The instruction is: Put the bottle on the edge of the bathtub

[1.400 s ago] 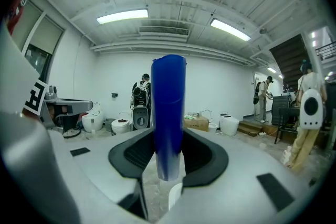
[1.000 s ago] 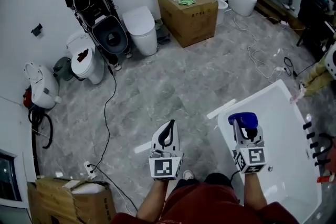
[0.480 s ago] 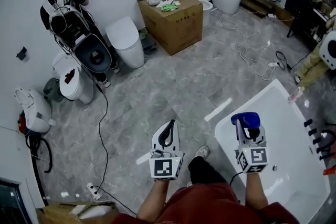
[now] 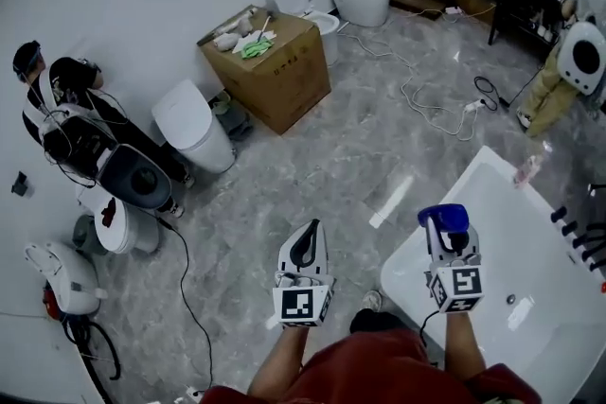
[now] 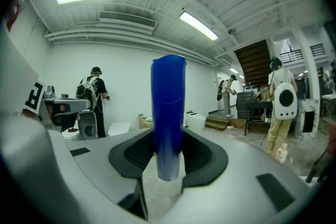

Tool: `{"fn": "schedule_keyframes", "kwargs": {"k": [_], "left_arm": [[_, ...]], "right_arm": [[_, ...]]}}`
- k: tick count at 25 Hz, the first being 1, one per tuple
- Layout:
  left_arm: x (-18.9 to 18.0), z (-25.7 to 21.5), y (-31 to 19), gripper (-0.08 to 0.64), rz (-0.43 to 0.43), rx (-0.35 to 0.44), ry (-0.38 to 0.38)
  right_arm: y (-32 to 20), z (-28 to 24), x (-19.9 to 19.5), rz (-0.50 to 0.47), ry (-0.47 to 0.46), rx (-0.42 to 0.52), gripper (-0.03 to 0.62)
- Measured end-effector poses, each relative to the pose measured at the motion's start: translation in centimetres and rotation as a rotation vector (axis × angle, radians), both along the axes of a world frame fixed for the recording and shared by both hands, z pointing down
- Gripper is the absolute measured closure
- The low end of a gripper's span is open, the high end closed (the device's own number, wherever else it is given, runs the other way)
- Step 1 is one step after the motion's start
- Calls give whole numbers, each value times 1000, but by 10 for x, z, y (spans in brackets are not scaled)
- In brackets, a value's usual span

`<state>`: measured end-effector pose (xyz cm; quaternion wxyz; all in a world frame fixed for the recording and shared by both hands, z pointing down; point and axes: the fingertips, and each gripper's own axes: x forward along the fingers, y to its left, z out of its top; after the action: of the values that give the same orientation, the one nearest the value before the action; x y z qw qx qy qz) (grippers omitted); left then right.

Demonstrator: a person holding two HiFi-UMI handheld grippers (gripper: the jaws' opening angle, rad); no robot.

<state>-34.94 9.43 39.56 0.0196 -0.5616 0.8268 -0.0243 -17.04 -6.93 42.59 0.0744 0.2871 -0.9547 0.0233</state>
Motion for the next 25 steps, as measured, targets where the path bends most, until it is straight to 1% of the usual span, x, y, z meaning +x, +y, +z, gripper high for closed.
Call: {"fn": "schedule_keyframes", "kwargs": {"k": [3,8,12,18,25], "left_arm": [[1,-5,-55,555,48,1,-12],[26,-16,-134,555,148,29,-15],[49,-8,-180,555,252,25,-7],[102,8,-248,555,412,19,-14],[139,24,-328,555,621,-7,3]], "right_arm": [[-44,1,13,55,0,-6,443],[-98,0,54,160,-3,-9,443],[-122,8,90,262,-2,-11,443],[-156,32,155,419,-2,-36,443],[-184,57,193,614,24,-93,443]]}}
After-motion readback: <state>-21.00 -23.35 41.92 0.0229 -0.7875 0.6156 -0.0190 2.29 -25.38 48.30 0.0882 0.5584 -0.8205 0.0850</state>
